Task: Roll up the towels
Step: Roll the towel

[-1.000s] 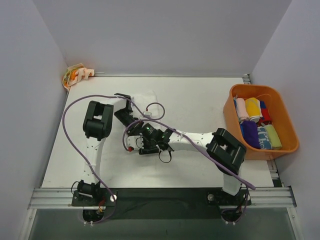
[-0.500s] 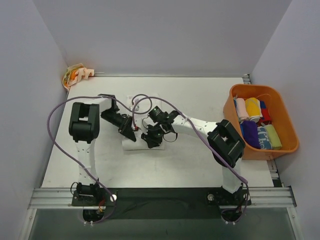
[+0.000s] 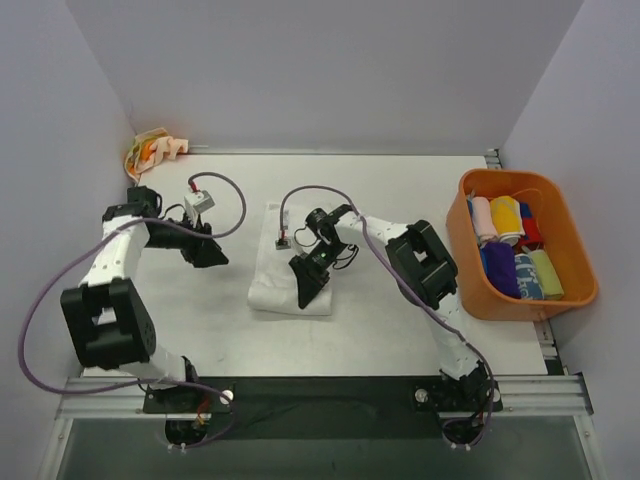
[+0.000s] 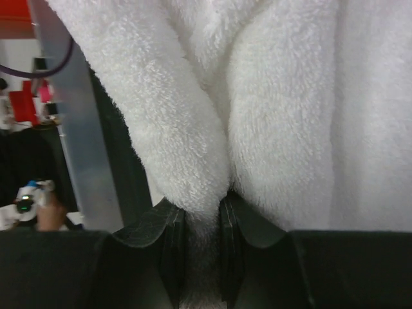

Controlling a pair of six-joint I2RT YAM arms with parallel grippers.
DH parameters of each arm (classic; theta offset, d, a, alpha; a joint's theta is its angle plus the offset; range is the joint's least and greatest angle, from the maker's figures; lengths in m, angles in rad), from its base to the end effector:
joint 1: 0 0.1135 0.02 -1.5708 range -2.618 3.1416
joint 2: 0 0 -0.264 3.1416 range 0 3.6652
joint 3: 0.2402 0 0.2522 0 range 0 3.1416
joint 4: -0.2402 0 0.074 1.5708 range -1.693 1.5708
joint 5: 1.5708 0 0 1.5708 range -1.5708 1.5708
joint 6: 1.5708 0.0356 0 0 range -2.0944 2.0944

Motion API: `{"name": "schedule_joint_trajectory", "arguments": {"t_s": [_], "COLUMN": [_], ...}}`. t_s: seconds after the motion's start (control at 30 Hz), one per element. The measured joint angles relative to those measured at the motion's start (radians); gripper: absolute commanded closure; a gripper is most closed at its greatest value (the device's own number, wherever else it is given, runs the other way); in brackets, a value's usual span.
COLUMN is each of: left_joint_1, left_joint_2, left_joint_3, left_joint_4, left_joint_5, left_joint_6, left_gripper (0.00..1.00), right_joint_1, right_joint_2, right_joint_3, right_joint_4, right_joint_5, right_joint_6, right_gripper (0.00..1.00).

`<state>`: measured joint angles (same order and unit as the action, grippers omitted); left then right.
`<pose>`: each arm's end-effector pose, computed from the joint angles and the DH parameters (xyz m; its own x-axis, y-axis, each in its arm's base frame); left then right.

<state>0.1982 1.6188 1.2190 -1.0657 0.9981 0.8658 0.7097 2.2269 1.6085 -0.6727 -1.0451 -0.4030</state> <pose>0.2917 0.0281 0.2443 -0.6471 0.2910 -0.7047 0.7296 0.5047 -0.4616 0.3143 0.3106 0.1413 -0.4714 -0.6644 -0.5800 -0.7533 -0.0386 0.6565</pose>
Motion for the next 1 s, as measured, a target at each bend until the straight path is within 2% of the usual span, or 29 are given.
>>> {"name": "schedule_joint_trajectory", "arguments": {"t_s": [0.1,0.13,0.2,0.33,0.43,0.5,0.7,0.8,0.93,0.97,1.0], "left_joint_1": [-0.082,-0.153,-0.31,-0.573,-0.695,-0.739,-0.799,-0.811,-0.819,-0.82,-0.821], "left_joint_2": [-0.261,-0.351,-0.469,-0.617,-0.632,-0.615,-0.521,-0.428,-0.33,-0.319,-0.305], "left_joint_3": [-0.119,-0.166,-0.249,-0.425,-0.518,-0.552,-0.611,-0.626,-0.622,-0.615,-0.599], "left_joint_4": [0.116,0.159,0.233,0.376,0.468,0.528,0.709,0.776,0.816,0.814,0.8], "left_joint_5": [-0.074,-0.119,-0.183,-0.334,-0.444,-0.492,-0.571,-0.6,-0.637,-0.64,-0.639], "left_joint_6": [0.008,0.018,0.037,0.099,0.155,0.191,0.293,0.336,0.365,0.364,0.36], "left_gripper": [0.29,0.25,0.22,0.2,0.19,0.18,0.19,0.25,0.63,0.76,0.82], "right_joint_1": [-0.033,-0.043,-0.057,-0.075,-0.079,-0.079,-0.082,-0.083,-0.094,-0.095,-0.097], "right_joint_2": [0.059,0.081,0.116,0.158,0.171,0.185,0.212,0.224,0.239,0.241,0.241], "right_joint_3": [0.041,0.058,0.082,0.097,0.106,0.117,0.137,0.153,0.175,0.179,0.182], "right_joint_4": [-0.04,-0.056,-0.077,-0.099,-0.109,-0.119,-0.147,-0.163,-0.185,-0.189,-0.193], "right_joint_5": [-0.09,-0.124,-0.174,-0.248,-0.267,-0.276,-0.299,-0.299,-0.293,-0.29,-0.283], "right_joint_6": [0.036,0.047,0.065,0.092,0.101,0.109,0.122,0.128,0.146,0.148,0.151], "right_gripper": [1.0,1.0,1.0,1.0,1.0,1.0,1.0,1.0,0.98,0.96,0.94]}}
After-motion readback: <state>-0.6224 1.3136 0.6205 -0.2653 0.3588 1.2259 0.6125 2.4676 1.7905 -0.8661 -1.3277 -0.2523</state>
